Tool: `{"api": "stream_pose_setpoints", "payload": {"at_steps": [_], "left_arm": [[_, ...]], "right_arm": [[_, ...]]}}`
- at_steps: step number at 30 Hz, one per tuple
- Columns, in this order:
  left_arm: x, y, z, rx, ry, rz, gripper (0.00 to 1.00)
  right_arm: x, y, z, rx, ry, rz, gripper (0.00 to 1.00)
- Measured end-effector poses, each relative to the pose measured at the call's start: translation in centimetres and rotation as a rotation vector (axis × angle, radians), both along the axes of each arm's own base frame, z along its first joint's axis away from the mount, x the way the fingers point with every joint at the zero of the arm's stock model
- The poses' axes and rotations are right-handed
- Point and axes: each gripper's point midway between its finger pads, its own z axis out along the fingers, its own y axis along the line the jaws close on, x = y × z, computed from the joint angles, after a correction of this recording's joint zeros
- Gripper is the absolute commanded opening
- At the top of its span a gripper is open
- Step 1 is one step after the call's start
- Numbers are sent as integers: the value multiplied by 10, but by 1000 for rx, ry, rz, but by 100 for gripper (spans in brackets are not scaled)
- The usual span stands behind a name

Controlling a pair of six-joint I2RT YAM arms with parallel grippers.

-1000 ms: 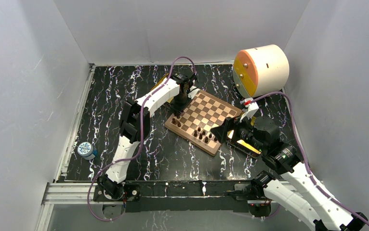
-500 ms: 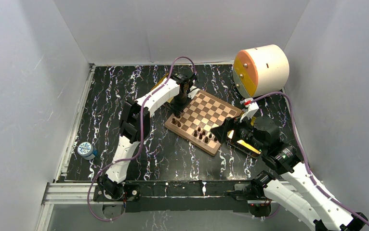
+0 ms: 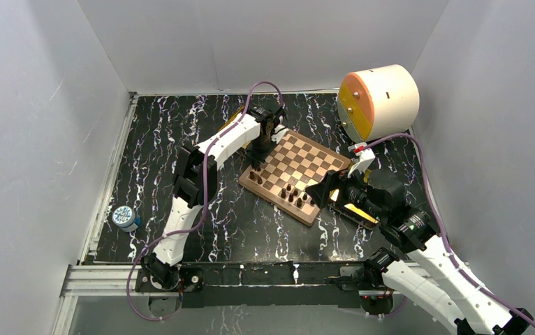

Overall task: Set up the chess pieces on the board
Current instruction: Place the chess piece on the chessboard.

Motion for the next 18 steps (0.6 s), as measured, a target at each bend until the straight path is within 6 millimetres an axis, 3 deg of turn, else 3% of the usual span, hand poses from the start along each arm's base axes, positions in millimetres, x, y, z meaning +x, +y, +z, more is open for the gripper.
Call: {"api": "stream_pose_setpoints", "payload": {"at_steps": [10, 13, 18], "left_arm": [[-3, 2, -3, 8, 11, 7, 13], [-3, 3, 1, 6, 0, 12, 19], [3, 1, 14, -14, -48, 30, 20]], "right_arm": [[0, 0, 0, 2, 2, 0, 99], [0, 0, 0, 1, 3, -1, 99], [0, 0, 0, 1, 3, -1, 99]]}}
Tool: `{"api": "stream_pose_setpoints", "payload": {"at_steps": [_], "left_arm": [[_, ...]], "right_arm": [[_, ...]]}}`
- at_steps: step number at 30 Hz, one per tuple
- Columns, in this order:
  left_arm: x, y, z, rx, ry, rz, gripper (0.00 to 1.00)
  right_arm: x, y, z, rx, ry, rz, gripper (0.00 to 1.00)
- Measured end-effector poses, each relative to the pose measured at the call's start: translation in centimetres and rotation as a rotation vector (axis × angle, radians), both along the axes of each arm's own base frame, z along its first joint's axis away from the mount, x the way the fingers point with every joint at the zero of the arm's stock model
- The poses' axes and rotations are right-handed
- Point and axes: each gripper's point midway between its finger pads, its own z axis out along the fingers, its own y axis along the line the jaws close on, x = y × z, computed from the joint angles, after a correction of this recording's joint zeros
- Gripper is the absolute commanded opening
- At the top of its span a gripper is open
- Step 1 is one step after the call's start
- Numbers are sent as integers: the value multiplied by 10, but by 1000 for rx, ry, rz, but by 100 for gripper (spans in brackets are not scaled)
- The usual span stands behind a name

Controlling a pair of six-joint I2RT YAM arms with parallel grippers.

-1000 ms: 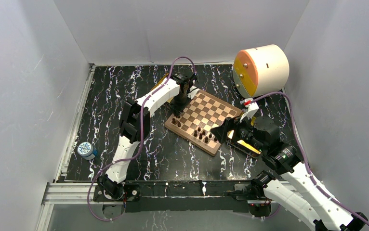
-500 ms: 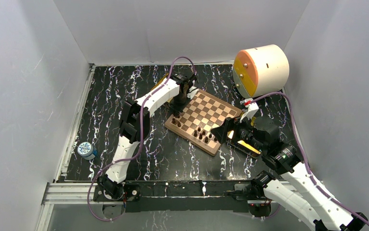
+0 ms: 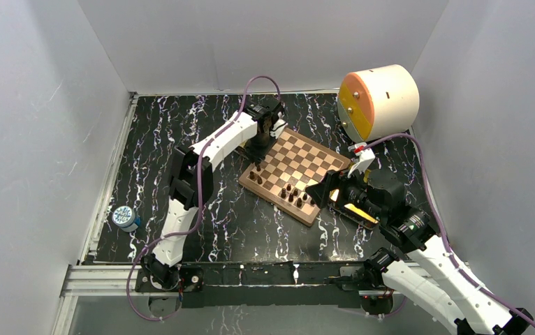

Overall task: Set up the chess pieces on the board
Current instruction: Place the chess piece on the chessboard, then adjust the chess piece on the chessboard.

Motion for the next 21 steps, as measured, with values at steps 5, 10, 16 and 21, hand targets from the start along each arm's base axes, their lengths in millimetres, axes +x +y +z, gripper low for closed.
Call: {"api": "stream_pose_setpoints", "payload": {"at_steps": [5, 10, 16, 21], "left_arm": [[9, -6, 17, -52, -76, 33, 21], [17, -13, 23, -96, -127, 44, 21], [23, -20, 20, -125, -144, 41, 16], [28, -24, 19, -141, -163, 36, 11]], "right_arm": [[0, 0, 0, 0, 0, 0, 99], [0, 0, 0, -1, 1, 0, 99], [0, 0, -1, -3, 3, 0, 99], [1, 0, -3, -9, 10, 0, 99]]}}
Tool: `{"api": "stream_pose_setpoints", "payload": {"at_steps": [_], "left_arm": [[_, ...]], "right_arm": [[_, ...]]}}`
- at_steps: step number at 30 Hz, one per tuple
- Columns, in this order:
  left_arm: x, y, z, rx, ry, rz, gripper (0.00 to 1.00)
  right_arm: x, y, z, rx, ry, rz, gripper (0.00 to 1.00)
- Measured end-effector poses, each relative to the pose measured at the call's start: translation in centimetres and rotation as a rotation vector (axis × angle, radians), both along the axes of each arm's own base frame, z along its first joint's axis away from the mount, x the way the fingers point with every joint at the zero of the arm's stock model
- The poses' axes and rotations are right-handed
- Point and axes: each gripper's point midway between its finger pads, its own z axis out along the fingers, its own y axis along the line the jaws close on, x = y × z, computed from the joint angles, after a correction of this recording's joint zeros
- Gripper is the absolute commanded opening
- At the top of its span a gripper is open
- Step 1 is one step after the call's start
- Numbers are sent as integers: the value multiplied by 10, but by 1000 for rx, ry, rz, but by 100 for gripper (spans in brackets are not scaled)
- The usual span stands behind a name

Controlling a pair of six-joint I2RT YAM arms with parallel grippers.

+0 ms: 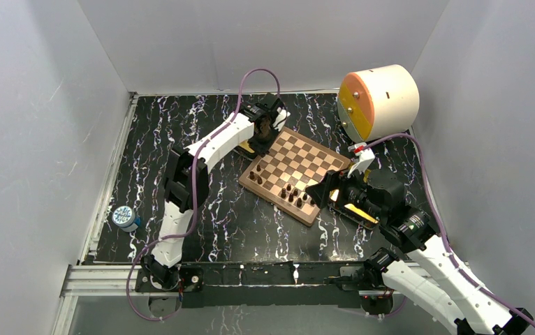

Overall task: Set up the chess pieces on the board
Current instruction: Adjust the chess piece on the chessboard.

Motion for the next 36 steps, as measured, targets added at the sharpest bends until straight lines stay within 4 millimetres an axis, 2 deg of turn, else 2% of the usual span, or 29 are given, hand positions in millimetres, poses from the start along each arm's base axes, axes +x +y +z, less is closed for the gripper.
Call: {"api": "stream_pose_setpoints", "payload": {"at_steps": [6, 15, 28, 36], "left_arm": [[2, -1, -12, 9, 8, -6, 9], [-8, 5, -41, 47, 67, -8, 8], [-14, 11, -52, 72, 88, -27, 8], [-11, 9, -50, 61, 74, -29, 16]], "right_arm": [[0, 0, -1, -3, 4, 0, 99], [0, 0, -1, -4, 3, 0, 99], [0, 0, -1, -3, 4, 1, 99], [0, 0, -1, -1, 4, 0, 99]]}}
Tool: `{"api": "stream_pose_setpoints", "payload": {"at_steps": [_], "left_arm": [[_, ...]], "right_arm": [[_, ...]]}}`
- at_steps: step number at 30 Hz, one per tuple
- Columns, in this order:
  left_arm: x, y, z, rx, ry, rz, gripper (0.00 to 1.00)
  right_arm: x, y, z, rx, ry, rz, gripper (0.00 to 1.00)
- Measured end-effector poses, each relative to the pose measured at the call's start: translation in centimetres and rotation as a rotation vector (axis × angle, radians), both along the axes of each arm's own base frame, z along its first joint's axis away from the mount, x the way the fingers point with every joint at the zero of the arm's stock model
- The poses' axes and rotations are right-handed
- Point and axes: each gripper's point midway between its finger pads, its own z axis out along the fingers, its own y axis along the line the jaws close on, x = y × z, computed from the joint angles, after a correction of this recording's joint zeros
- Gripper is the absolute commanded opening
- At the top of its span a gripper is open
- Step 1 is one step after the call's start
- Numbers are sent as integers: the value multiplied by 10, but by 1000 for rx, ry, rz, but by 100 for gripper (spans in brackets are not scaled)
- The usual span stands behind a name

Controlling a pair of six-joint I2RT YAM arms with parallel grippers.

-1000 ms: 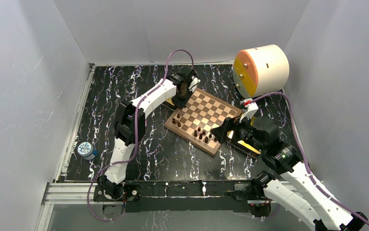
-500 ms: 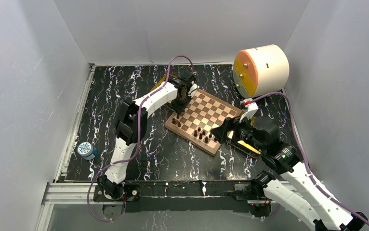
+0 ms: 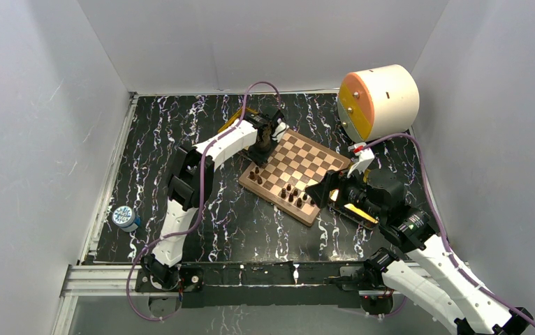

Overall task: Set up the chess pieces on the board
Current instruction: Adjust the chess piece on the chessboard.

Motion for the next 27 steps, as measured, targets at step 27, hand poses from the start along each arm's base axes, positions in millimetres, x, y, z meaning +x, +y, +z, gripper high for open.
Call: {"api": "stream_pose_setpoints", "payload": {"at_steps": [27], "left_arm": [[-15, 13, 49, -61, -86, 50, 31]], "right_arm": [[10, -1, -15, -11, 77, -73, 99]]}}
